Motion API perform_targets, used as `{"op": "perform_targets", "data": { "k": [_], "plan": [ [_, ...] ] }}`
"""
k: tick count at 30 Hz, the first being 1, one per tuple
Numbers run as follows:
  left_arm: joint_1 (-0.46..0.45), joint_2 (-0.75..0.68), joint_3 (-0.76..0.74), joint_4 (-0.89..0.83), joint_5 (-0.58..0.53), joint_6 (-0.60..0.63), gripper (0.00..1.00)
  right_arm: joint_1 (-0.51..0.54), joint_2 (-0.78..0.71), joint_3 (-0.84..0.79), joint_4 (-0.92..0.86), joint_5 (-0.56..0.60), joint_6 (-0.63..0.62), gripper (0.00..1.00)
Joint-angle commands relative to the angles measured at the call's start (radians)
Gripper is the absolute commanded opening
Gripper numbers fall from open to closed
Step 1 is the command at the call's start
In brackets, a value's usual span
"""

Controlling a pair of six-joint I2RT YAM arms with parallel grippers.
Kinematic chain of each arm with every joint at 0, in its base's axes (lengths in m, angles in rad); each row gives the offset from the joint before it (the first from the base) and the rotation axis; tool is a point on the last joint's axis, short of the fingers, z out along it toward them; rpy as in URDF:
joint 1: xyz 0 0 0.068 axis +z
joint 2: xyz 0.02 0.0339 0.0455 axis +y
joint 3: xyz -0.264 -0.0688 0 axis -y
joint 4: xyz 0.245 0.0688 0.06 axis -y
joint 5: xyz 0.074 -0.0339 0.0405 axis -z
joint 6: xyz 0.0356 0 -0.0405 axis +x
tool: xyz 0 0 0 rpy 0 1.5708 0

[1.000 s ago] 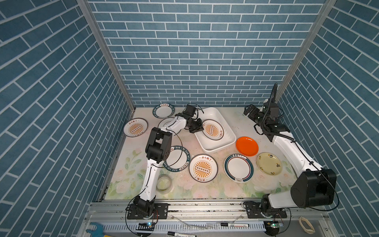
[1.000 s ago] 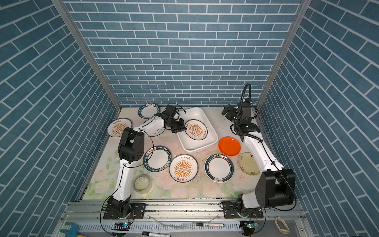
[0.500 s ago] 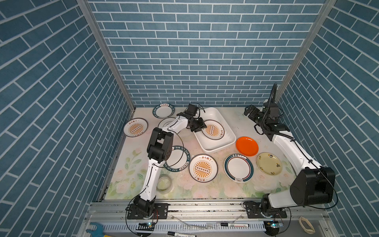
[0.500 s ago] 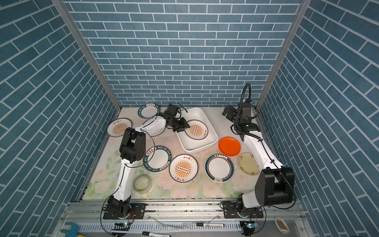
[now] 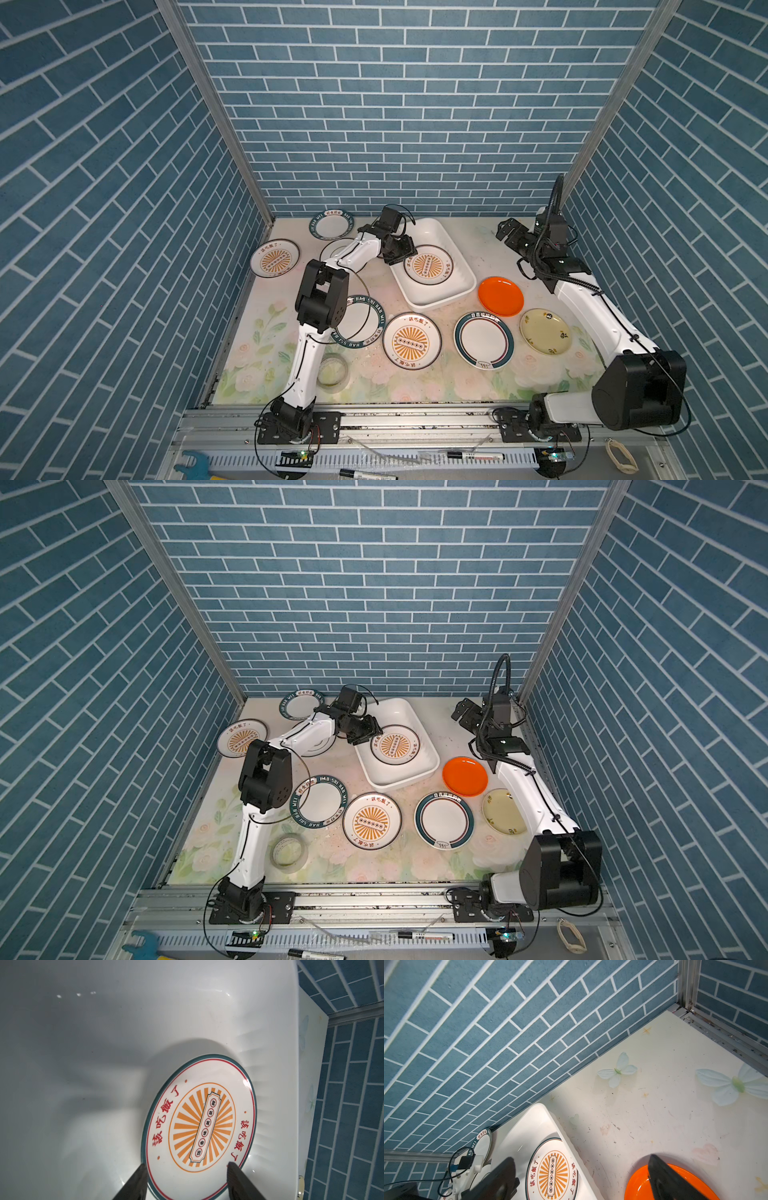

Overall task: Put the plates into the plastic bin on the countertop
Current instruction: 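Lift the sunburst plate with the left gripper and lower it into the bin, then release the plate, move the left gripper to the green-rim plate and grasp it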

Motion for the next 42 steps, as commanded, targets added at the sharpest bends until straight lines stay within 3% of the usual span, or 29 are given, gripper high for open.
{"op": "perform_targets", "data": {
  "k": [1, 7, 16, 20, 24, 27, 29, 36, 42],
  "plan": [
    [-0.003, -0.072, 0.010, -0.022, -0.045, 0.035, 0.66, -0.003, -0.046, -0.001, -0.021, 0.024, 0.006, 0.99],
    [-0.004, -0.228, -0.075, 0.089, -0.045, 0.079, 0.71, 0.000, -0.090, 0.021, -0.075, 0.010, 0.000, 0.99],
    [0.058, -0.624, -0.433, 0.132, -0.139, 0.111, 0.85, 0.064, -0.112, 0.048, -0.110, -0.022, 0.004, 0.99],
    [0.166, -0.801, -0.646, 0.130, -0.125, 0.065, 0.92, 0.135, -0.074, 0.074, -0.111, -0.011, 0.003, 0.99],
    [0.336, -0.955, -0.834, 0.100, -0.066, 0.036, 0.99, 0.209, -0.029, 0.095, -0.091, -0.010, 0.019, 0.99],
    [0.470, -0.987, -0.922, 0.014, 0.026, -0.001, 1.00, 0.251, -0.005, 0.089, -0.047, -0.032, 0.045, 0.99],
    [0.509, -1.000, -0.989, -0.006, 0.058, -0.014, 0.99, 0.277, 0.007, 0.085, -0.026, -0.045, 0.056, 0.99],
    [0.541, -1.078, -1.230, 0.070, 0.097, -0.082, 0.99, 0.359, 0.001, 0.042, 0.028, -0.011, 0.071, 0.99],
    [0.547, -1.142, -1.441, 0.252, 0.139, -0.174, 0.97, 0.389, -0.010, 0.031, 0.032, 0.018, 0.075, 0.99]
  ]
}}
